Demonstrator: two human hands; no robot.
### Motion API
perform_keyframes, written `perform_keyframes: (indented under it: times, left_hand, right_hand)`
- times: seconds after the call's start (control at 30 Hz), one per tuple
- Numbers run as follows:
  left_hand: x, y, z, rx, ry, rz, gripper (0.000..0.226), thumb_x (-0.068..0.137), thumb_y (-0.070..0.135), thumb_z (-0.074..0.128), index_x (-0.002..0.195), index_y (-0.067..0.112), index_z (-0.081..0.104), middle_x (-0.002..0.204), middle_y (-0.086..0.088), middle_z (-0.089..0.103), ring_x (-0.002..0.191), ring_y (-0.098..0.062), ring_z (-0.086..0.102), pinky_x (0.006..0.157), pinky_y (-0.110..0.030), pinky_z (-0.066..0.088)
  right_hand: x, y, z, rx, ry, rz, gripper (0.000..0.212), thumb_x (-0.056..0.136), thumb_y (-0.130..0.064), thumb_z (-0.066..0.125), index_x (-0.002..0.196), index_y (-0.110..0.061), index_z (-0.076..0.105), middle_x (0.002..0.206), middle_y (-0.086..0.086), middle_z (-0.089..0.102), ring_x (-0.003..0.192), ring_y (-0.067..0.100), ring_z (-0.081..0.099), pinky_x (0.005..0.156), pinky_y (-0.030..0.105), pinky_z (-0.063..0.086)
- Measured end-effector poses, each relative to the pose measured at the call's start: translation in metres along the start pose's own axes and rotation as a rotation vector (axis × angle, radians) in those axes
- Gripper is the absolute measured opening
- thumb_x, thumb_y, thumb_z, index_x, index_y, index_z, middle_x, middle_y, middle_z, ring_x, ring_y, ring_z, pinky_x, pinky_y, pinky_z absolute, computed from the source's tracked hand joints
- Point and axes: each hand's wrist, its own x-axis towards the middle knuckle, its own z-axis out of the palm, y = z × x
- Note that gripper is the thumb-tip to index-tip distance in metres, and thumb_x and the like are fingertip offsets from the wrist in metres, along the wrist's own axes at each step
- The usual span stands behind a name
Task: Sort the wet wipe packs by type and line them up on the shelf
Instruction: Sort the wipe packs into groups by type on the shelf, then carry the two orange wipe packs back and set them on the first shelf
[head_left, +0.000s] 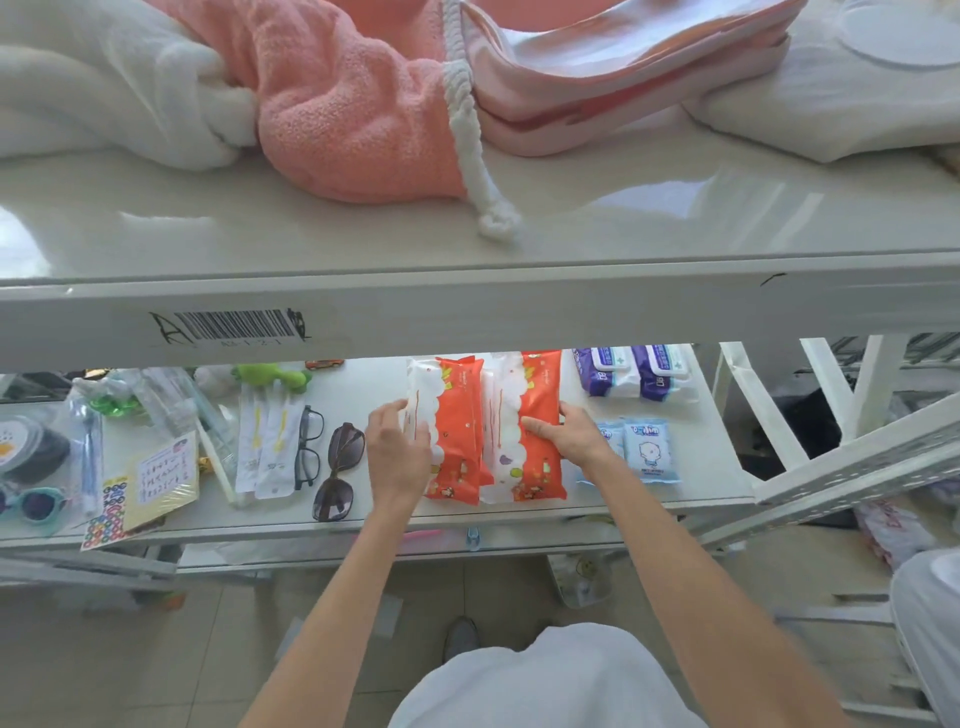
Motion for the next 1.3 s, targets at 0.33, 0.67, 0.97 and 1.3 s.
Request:
perform_keyframes:
  times: [0.33,0.67,0.97,1.3]
  left_hand:
    - [0.016,-0.017,0.008,-0.41,-0.417,-0.374,0.049,0.104,0.041,0.048,0.145,0.013,0.048,0.134,-0.002,0.06,0.117,-0.023,0.057,0.091,-0.036,0.043]
    - [0.032,-0.023,0.011,-0.592,-0.603,-0.483,0.065,0.083,0.059,0.069,0.135,0.021,0.062,0.119,0.001,0.076,0.112,-0.025,0.071,0.101,-0.052,0.053]
    - [0.022,-0.019,0.009,-0.601,-0.553,-0.42,0.054,0.097,0.051,0.059,0.141,0.023,0.051,0.129,-0.001,0.069,0.116,-0.025,0.067,0.102,-0.051,0.053]
    - [0.029,-0.01,0.003,-0.607,-0.578,-0.503,0.061,0.089,0.06,0.063,0.136,0.023,0.05,0.125,0.006,0.063,0.117,-0.023,0.06,0.096,-0.044,0.05]
  right_hand:
    - [0.0,0.004,0.032,-0.413,0.2,0.007,0.061,0.106,-0.055,0.032,0.149,-0.014,0.048,0.13,0.022,0.045,0.13,0.038,0.042,0.11,0.047,0.038]
    - [-0.001,0.01,0.023,-0.044,0.067,0.003,0.059,0.095,-0.066,0.053,0.138,-0.027,0.061,0.119,0.0,0.075,0.11,0.023,0.071,0.101,0.048,0.056]
    - [-0.005,0.009,0.018,-0.125,0.077,-0.017,0.038,0.101,-0.035,0.061,0.138,-0.03,0.063,0.113,0.003,0.077,0.103,0.025,0.073,0.096,0.049,0.058]
    - [0.029,0.034,0.019,0.118,0.157,0.171,0.09,0.061,-0.086,0.052,0.103,-0.01,0.073,0.102,0.008,0.077,0.098,0.03,0.072,0.096,0.051,0.057]
